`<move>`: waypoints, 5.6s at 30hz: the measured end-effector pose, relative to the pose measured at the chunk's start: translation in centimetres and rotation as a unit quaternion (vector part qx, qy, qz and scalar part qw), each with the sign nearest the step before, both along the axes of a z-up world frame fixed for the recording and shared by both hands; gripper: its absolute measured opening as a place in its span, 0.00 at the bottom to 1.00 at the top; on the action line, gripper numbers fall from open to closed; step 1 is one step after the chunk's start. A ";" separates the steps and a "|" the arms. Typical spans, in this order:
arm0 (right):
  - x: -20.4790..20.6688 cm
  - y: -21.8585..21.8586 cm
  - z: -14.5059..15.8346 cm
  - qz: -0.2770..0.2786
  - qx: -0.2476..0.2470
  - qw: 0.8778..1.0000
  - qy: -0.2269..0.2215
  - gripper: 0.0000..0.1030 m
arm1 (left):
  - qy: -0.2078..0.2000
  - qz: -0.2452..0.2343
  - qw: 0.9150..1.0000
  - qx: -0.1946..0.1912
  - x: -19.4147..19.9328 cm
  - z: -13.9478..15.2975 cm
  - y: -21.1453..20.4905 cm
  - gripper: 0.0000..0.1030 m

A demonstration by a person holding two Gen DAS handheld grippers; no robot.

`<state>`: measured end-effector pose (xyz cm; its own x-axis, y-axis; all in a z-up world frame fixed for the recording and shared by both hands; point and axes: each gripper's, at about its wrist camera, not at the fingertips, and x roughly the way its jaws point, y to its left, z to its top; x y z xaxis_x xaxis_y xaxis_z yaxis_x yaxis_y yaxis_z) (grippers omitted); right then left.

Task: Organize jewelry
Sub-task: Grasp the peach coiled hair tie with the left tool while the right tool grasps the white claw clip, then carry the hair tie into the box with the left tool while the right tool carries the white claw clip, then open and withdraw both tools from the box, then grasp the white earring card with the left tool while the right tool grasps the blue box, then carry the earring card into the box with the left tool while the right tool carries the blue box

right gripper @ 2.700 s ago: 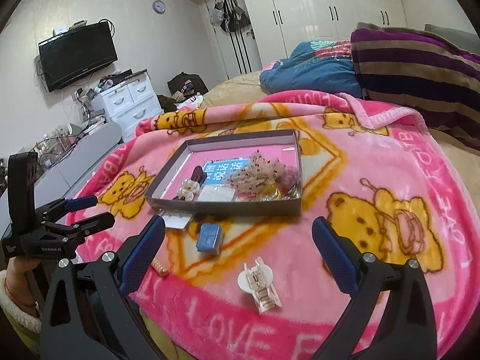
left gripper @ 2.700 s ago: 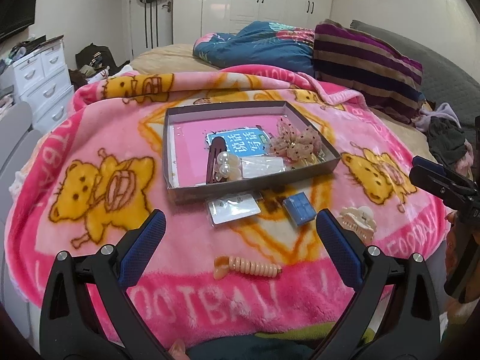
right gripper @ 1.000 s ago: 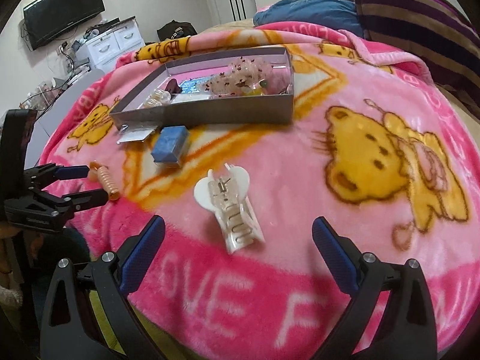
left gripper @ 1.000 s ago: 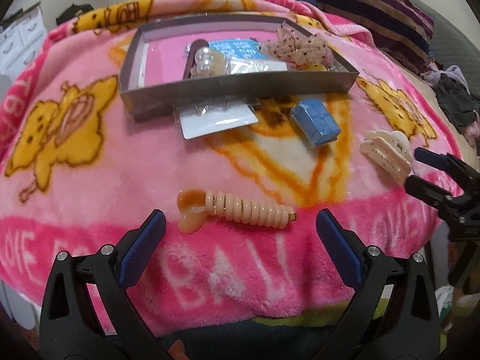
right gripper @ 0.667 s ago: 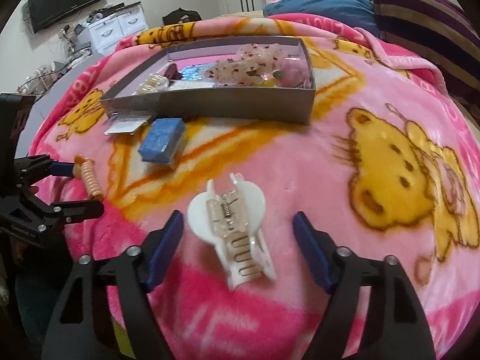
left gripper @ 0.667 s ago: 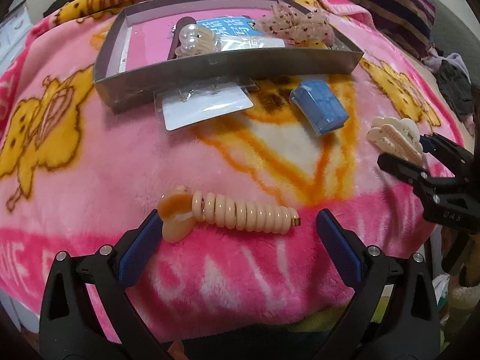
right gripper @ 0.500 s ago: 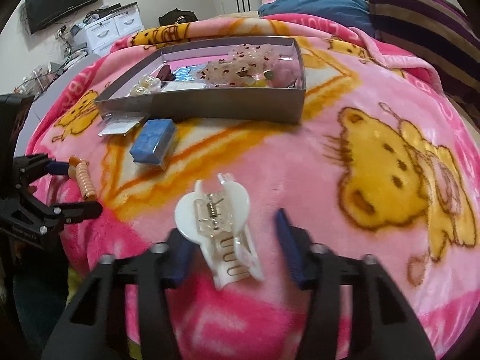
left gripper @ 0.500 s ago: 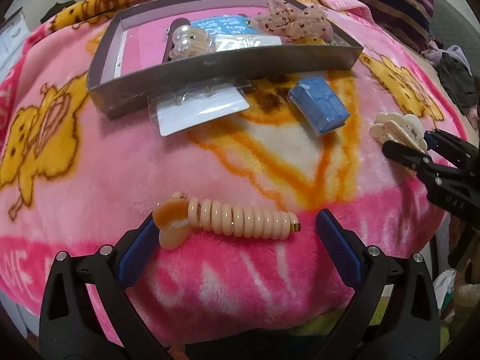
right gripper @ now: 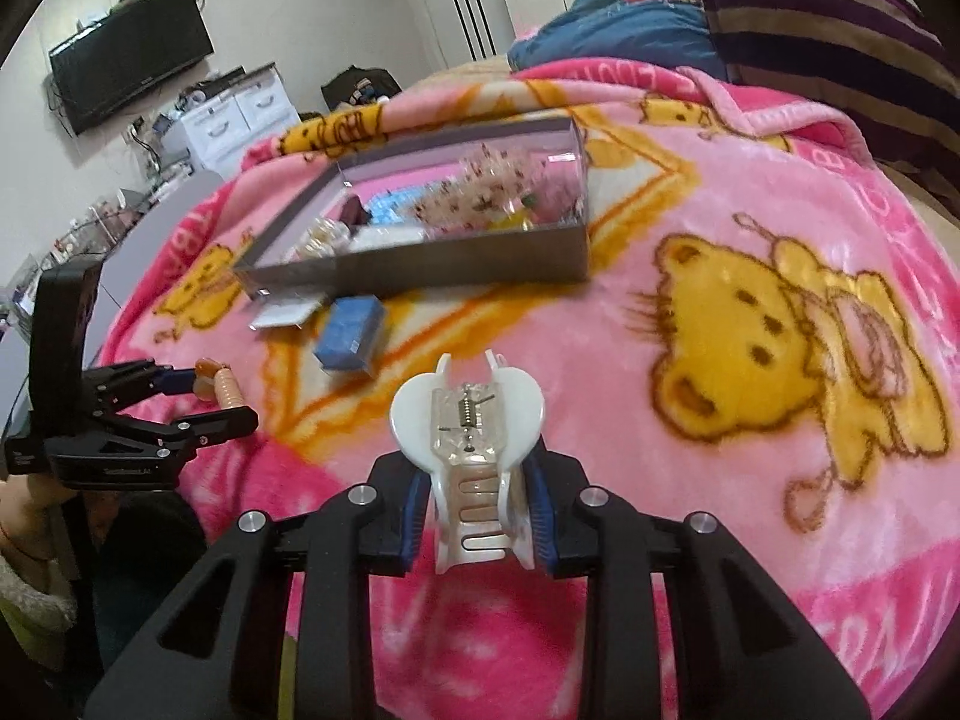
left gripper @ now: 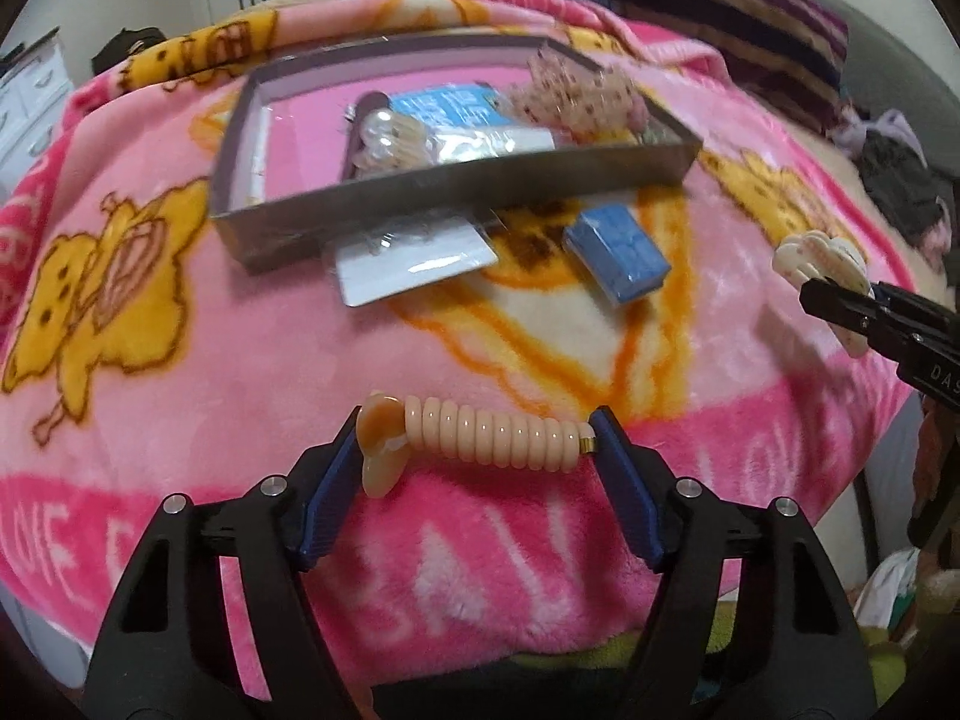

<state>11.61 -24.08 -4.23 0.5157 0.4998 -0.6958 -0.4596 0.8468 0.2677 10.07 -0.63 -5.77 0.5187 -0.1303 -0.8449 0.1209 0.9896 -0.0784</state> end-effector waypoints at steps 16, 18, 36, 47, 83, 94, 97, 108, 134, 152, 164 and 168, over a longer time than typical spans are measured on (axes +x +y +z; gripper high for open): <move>1.0 2.9 3.0 0.030 0.019 0.999 -0.033 0.26 | -0.076 0.051 0.995 -0.037 -0.2 5.3 3.5 0.63; 1.2 3.4 3.4 0.035 0.020 0.998 -0.037 0.26 | -0.082 0.055 0.994 -0.040 0.2 5.7 3.8 0.63; 5.3 7.0 6.6 0.046 0.028 0.996 -0.074 0.26 | -0.122 0.065 0.989 -0.051 4.7 9.1 4.6 0.63; 8.8 7.6 6.9 0.026 0.021 0.996 -0.079 0.26 | -0.120 0.072 0.989 -0.047 7.7 8.8 4.5 0.63; 10.1 5.5 5.3 -0.037 0.033 0.996 -0.070 0.87 | -0.106 0.105 0.989 -0.024 10.2 6.0 6.3 0.89; 5.6 5.5 5.8 -0.005 0.022 0.997 -0.078 0.87 | -0.139 0.106 0.985 -0.004 6.1 8.2 5.7 0.91; 4.8 5.6 5.7 0.002 0.019 0.997 -0.078 0.87 | -0.139 0.105 0.985 0.000 5.0 8.2 5.4 0.91; 2.5 6.7 4.3 0.026 0.008 0.998 -0.063 0.87 | -0.113 0.107 0.988 0.014 2.5 6.4 5.0 0.91; 4.8 10.4 -2.9 0.062 -0.031 0.998 0.013 0.47 | -0.022 0.098 0.995 -0.010 3.9 1.1 4.5 0.91; 5.0 5.8 -1.2 0.034 0.008 0.999 0.001 0.32 | -0.006 0.091 0.996 -0.014 7.4 -1.1 1.8 0.61; 3.4 5.9 1.1 0.050 0.021 0.998 -0.018 0.32 | -0.051 0.071 0.996 -0.033 3.9 2.1 1.9 0.59; 3.1 6.1 2.1 0.052 0.026 0.998 -0.027 0.32 | -0.070 0.073 0.994 -0.039 2.9 3.7 2.3 0.59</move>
